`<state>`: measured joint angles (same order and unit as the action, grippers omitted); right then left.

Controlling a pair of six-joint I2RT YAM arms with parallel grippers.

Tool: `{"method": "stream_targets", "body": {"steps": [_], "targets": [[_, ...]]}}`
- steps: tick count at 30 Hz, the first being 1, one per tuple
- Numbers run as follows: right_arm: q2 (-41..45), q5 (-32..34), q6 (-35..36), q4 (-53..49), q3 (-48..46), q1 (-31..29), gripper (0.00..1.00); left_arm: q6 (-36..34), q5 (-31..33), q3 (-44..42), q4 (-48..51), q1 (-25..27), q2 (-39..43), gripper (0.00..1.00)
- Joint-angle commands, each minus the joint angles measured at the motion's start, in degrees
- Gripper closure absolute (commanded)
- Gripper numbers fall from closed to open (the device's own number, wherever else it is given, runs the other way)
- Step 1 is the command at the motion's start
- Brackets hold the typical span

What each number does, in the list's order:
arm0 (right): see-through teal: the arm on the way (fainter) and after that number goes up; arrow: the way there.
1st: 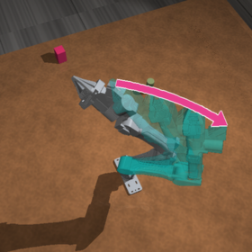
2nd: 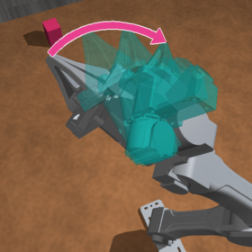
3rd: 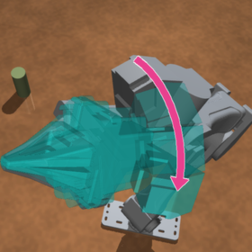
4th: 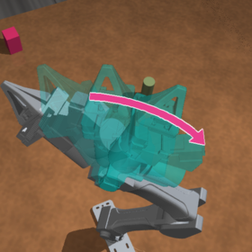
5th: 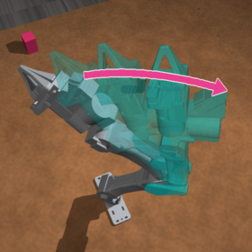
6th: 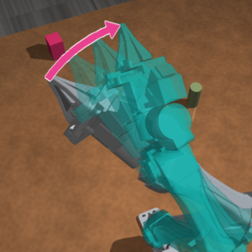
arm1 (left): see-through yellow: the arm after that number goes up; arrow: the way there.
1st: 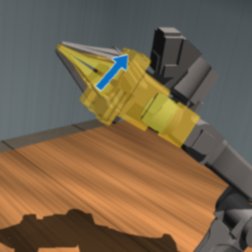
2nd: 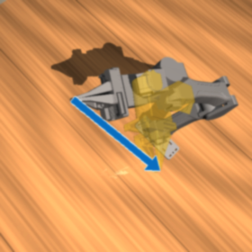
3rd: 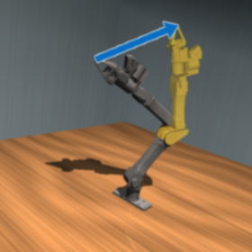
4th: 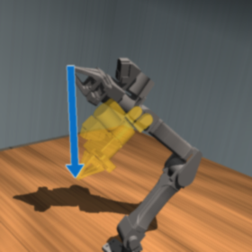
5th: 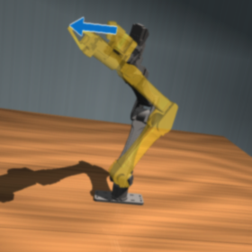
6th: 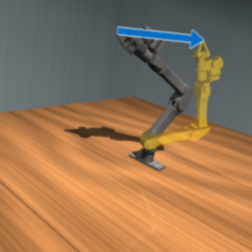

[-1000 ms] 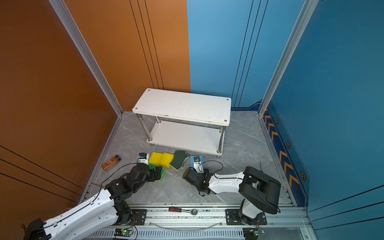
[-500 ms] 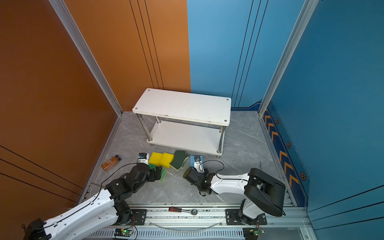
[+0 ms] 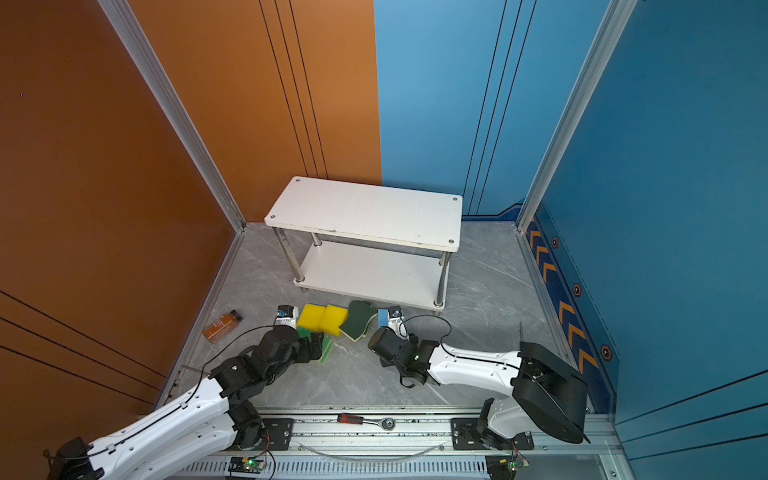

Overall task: Place and organize the cleaning sponges onto the shelf
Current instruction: 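Lift the blue sponge with the right gripper toward the lower shelf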

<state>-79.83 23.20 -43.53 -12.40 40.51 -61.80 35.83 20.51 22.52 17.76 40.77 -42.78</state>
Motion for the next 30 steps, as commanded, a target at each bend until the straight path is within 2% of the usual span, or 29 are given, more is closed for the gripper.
{"method": "stream_targets", "body": {"steps": [1,8,17,30], "targets": [[1.2,-1.9,0.9,-3.0,1.0,0.2,0.41,-1.0,-1.4,0.7,-0.2,-0.8,-0.3,0.02],[2.1,-4.8,2.0,-2.9,1.9,0.2,0.42,-1.0,-1.8,0.5,-0.2,-1.1,-0.1,0.02],[5.5,-4.9,0.9,-3.3,2.1,1.1,0.43,-1.1,-2.0,0.5,-0.2,-1.4,-0.2,0.02],[8.8,-1.7,2.3,-4.9,3.6,2.3,0.44,-1.0,-2.1,0.4,-0.9,-1.6,-1.0,0.02]]}}
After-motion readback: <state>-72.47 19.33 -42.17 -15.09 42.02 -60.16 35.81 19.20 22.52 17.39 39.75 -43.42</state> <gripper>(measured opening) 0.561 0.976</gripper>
